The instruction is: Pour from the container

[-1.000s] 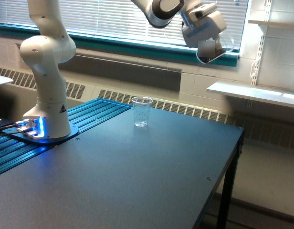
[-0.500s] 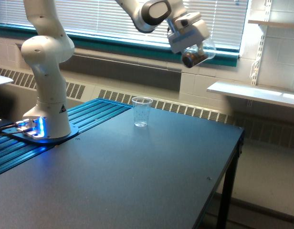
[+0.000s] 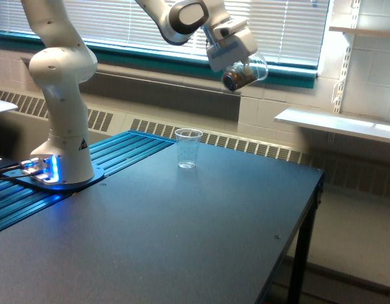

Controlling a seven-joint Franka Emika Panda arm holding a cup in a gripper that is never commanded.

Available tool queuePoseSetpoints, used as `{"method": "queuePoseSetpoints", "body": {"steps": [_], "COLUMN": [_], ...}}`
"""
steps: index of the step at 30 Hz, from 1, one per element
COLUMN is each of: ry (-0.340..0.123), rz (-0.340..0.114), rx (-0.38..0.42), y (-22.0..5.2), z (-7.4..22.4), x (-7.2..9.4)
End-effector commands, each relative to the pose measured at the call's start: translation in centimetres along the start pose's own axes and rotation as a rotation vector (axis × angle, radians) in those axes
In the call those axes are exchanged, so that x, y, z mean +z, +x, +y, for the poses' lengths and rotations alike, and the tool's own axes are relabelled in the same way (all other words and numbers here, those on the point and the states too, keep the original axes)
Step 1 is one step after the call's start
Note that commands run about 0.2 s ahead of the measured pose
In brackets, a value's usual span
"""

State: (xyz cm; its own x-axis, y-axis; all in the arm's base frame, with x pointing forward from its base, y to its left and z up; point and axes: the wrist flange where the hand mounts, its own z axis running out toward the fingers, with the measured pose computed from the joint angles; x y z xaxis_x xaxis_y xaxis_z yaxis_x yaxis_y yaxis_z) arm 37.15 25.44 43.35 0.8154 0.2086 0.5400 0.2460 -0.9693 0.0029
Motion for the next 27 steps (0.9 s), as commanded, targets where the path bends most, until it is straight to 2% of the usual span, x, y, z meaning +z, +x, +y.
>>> {"method": "queuePoseSetpoints", "body": {"steps": [1,10,18,27], "ry": [0.006,0.042,0.045,0.043], "rz": [-0.025,-0.046,-0.049,-0.061], "rx": [0.007,-0.07,-0.1,-0.134], "y": [-1.6,-2.7,-2.9,-4.4], "z": [-0.3,-0.4,0.8,1.5], "x": [-0.3,-0.4,-1.2,-2.1]}}
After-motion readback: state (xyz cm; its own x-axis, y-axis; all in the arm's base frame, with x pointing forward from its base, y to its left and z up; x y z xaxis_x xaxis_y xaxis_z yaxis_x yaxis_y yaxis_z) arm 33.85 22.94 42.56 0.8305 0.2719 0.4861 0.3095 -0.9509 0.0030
